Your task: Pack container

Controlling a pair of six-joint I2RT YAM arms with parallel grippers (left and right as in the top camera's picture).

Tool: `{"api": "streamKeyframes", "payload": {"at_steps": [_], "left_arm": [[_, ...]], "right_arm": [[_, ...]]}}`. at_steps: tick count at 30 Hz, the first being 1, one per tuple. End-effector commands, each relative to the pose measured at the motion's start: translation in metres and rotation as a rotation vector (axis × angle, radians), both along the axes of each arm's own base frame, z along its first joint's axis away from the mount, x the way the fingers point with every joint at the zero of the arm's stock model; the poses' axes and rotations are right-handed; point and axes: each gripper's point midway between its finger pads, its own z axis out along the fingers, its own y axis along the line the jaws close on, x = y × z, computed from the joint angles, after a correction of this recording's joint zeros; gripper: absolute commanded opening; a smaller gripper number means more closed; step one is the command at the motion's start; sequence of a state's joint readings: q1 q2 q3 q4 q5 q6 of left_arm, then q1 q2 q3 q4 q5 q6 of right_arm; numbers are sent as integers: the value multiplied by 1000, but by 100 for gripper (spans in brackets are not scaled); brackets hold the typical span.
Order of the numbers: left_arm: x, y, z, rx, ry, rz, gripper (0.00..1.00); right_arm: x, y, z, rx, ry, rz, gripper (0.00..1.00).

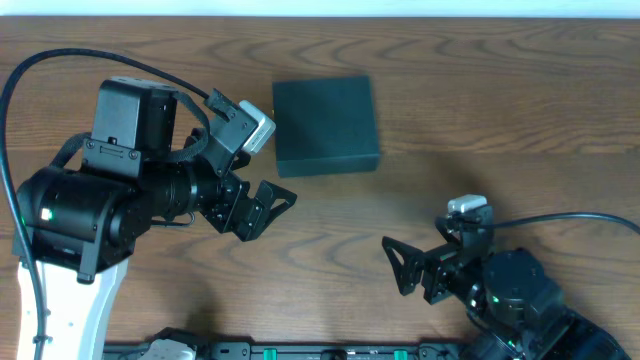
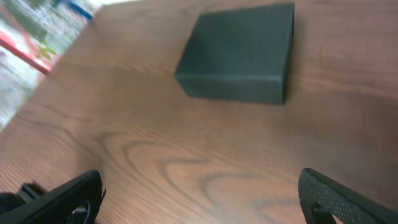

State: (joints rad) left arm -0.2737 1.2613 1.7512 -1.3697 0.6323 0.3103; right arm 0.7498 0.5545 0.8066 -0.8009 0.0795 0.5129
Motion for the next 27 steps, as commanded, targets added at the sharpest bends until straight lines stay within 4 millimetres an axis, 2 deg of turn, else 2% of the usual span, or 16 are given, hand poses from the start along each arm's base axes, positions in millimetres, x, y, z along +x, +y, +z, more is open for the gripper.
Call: {"api": "streamKeyframes", "payload": {"at_steps": [1, 5, 8, 11, 14, 15, 18, 23, 27], "left_arm": [[1, 1, 3, -2, -4, 8, 95], [3, 14, -2, 66, -25, 60, 95], [-7, 22, 12, 67, -103, 77, 95], [-13, 44, 28, 57, -185, 205, 95], [-15, 80, 30, 33, -207, 471, 95], [-19, 93, 26, 27, -229, 551, 95], [-33, 107, 12, 10, -314, 619, 95], [-60, 112, -23, -43, -444, 654, 95], [-71, 113, -53, -96, -496, 676, 95]], "right_arm": [[-4, -4, -11, -23, 44, -8, 99], [-12, -12, -25, -73, 97, -9, 99], [-18, -16, -34, -105, 131, -9, 99], [-20, -19, -38, -121, 148, -9, 99], [-20, -19, -38, -121, 148, -9, 99], [-20, -19, -38, -122, 149, -9, 99], [-20, -19, -38, -122, 149, -9, 99], [-20, -19, -38, -122, 149, -9, 99], [-20, -19, -38, -121, 149, -9, 99]]}}
